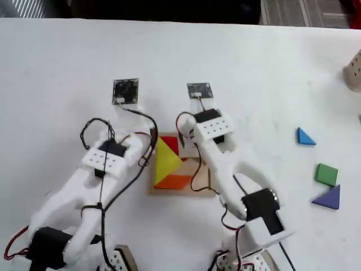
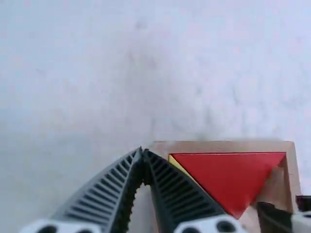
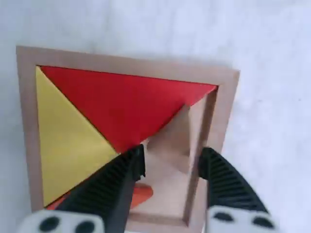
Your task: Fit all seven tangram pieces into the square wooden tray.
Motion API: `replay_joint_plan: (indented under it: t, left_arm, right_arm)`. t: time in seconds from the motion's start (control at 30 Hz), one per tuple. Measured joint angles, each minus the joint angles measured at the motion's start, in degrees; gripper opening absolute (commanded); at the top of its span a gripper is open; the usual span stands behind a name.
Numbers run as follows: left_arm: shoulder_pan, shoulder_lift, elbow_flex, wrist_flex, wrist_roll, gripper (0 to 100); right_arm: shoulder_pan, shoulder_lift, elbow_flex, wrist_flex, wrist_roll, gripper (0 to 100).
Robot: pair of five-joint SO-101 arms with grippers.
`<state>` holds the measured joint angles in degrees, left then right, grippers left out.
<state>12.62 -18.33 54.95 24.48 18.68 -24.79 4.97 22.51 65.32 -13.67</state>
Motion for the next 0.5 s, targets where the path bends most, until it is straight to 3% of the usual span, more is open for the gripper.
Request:
replay_joint_plan:
  t: [0.1,0.33,0.5]
  left_arm:
    - [0.00,0.00,0.00,0.00,0.00,2]
    - [0.00,0.00,0.00,-1.58,0.00,2]
    - [5.19,0.00,0.00,-2.46,0.00,2]
  right_arm:
    - [-0.26,0.62,-2.46,3.60,0.00,38.0]
    - [3.96,-0.09,-6.42,11.52,2.29,37.1]
    - [16.62,-3.60,-5.45,13.27,6.77,13.9]
